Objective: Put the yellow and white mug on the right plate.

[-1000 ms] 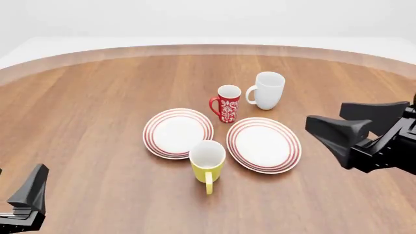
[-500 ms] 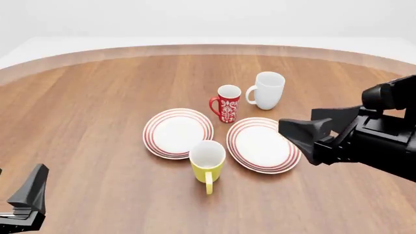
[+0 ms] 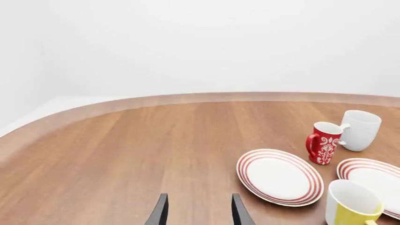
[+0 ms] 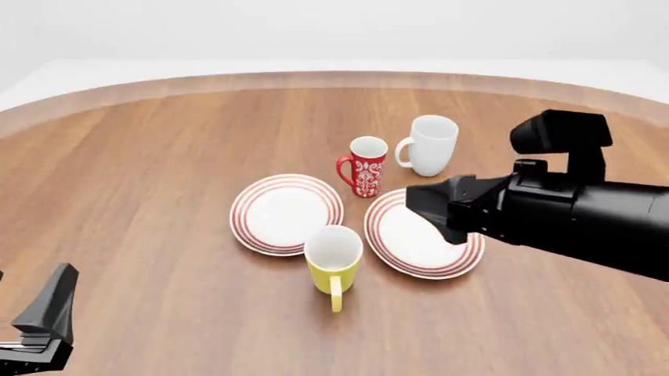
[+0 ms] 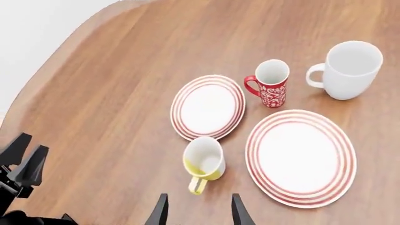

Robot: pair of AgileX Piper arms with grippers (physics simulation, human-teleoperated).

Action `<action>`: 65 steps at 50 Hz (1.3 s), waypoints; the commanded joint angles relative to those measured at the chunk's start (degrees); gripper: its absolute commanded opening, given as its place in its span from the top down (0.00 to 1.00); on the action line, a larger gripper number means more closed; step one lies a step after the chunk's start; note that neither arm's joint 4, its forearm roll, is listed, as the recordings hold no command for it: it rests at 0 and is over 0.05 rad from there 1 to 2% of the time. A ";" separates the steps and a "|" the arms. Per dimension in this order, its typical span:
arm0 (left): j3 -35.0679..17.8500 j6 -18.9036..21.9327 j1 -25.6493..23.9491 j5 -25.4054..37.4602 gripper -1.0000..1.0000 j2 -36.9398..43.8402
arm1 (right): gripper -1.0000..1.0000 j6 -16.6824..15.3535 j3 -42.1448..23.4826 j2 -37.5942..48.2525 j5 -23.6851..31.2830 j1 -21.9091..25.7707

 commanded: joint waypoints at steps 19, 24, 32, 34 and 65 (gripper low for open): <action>0.00 0.00 0.00 0.00 0.00 0.00 | 0.00 4.04 -4.79 11.03 -1.15 3.70; 0.00 0.00 0.00 0.00 0.00 0.00 | 0.00 3.59 -3.89 11.27 -2.08 2.78; 0.00 0.00 0.00 0.00 0.00 0.00 | 0.00 4.91 -2.10 13.80 -5.50 2.93; 0.00 0.00 0.00 0.00 0.00 0.00 | 0.00 5.09 -1.27 14.33 -6.38 2.55; 0.00 0.00 0.00 0.00 0.00 0.00 | 0.00 7.65 3.42 22.97 -17.09 2.48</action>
